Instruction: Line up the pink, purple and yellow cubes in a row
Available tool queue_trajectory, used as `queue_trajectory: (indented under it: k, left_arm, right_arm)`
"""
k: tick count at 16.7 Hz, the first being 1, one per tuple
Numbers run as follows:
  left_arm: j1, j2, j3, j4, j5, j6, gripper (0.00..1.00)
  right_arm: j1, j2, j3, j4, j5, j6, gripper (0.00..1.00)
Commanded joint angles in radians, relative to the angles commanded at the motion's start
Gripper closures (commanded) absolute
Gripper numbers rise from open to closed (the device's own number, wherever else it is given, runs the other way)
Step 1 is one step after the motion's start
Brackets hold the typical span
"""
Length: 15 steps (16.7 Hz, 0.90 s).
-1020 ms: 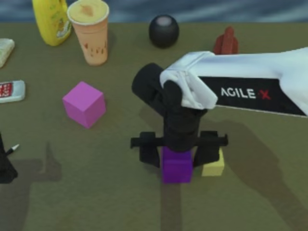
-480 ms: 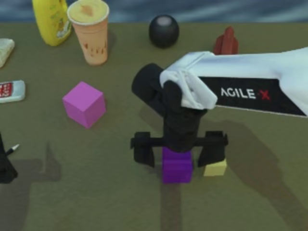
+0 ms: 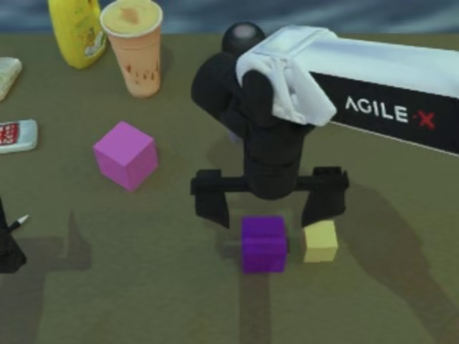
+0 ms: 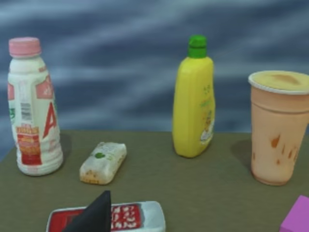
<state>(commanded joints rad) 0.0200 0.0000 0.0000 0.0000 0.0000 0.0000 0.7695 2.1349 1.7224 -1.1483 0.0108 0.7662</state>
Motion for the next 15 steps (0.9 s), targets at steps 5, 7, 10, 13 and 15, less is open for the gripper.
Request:
queue_trajectory:
  k: [5, 7, 10, 13, 15]
  left_arm:
    - [0.000, 0.000, 0.000, 0.000, 0.000, 0.000, 0.00]
    - [-0.002, 0.009, 0.009, -0.007, 0.001, 0.002, 0.00]
    - [-0.019, 0.096, 0.097, -0.067, 0.004, 0.019, 0.00]
    - [-0.043, 0.268, 0.268, -0.175, 0.006, 0.049, 0.00]
    - [-0.064, 0.441, 0.431, -0.275, 0.006, 0.077, 0.00]
  right_arm:
    - [-0.005, -0.007, 0.012, -0.016, 0.000, -0.001, 0.00]
    - [-0.008, -0.017, 0.005, -0.011, 0.002, -0.006, 0.00]
    - [-0.038, -0.107, -0.065, 0.037, 0.021, -0.050, 0.00]
    - [-0.100, -0.275, -0.203, 0.122, 0.049, -0.125, 0.00]
    - [-0.156, -0.419, -0.329, 0.195, 0.067, -0.186, 0.00]
